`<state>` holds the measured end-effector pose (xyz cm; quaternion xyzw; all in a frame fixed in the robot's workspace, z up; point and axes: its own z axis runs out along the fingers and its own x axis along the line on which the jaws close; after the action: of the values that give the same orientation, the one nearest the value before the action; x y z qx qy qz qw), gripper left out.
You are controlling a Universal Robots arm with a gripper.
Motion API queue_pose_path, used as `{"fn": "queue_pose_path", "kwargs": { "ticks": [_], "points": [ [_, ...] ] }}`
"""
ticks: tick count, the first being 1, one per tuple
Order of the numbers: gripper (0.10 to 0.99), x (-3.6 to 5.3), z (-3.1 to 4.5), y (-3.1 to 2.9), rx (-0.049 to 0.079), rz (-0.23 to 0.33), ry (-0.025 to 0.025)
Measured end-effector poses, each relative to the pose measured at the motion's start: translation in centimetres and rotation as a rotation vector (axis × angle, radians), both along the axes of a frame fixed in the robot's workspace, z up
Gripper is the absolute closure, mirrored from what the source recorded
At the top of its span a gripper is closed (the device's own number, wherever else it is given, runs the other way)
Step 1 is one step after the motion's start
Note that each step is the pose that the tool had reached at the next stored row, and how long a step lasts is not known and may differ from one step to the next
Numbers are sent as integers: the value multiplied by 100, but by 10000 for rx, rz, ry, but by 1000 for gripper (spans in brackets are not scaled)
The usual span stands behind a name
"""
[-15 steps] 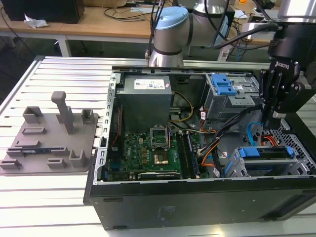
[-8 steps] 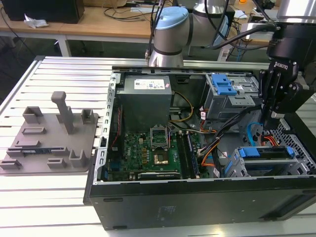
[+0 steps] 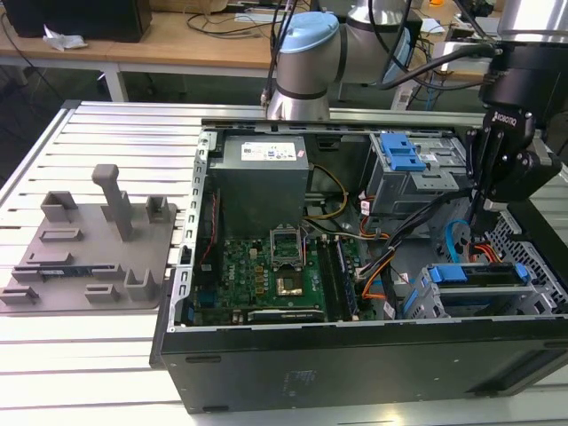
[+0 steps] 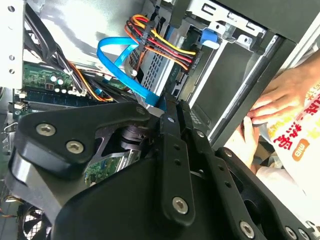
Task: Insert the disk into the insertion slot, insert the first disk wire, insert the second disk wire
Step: 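Insert the second disk wire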
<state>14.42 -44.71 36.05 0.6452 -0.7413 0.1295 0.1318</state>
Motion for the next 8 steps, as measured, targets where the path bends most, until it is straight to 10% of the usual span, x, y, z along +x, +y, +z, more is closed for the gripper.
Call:
{"fn": "queue_pose_path", "kwargs": {
  "ticks": [3,8],
  "points": [
    [918,-18,-12,-164,340,1,-244],
    [918,-24,-20,-299,644,7,-480]
  ]
}}
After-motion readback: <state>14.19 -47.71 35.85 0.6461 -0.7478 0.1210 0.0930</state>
